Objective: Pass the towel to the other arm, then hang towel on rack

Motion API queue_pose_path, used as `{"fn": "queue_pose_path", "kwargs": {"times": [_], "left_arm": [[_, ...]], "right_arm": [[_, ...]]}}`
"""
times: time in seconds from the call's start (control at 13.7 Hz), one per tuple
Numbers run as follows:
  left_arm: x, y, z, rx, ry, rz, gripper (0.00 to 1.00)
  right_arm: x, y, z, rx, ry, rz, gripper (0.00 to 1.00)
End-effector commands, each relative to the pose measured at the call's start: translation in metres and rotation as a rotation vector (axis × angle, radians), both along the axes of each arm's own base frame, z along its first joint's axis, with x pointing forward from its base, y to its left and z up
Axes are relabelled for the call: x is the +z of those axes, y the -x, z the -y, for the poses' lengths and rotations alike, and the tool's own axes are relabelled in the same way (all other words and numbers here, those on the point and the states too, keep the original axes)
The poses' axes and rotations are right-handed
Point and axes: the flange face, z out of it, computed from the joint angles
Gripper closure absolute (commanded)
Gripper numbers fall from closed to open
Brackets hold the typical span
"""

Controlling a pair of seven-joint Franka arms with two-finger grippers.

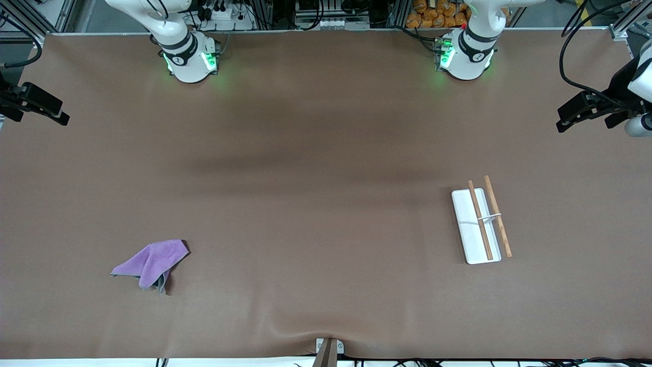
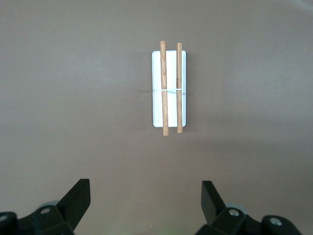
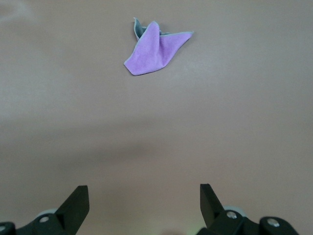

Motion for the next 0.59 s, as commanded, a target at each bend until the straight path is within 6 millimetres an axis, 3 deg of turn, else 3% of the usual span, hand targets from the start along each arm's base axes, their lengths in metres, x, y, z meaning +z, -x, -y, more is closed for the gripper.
{"fn": "queue_pose_path", "kwargs": {"times": [0.0, 0.51], "left_arm": [[0.0081, 0.0089, -0.0017, -0.007, -0.022, 0.000, 0.00], [0.0101, 0.0084, -0.0025, -0.004, -0.021, 0.005, 0.00]], "right_arm": [[0.0063, 0.0087, 0.0043, 0.058, 0.019, 0.006, 0.00], [0.0054, 0.0084, 0.0050, 0.066, 0.031, 0.002, 0.00]]}}
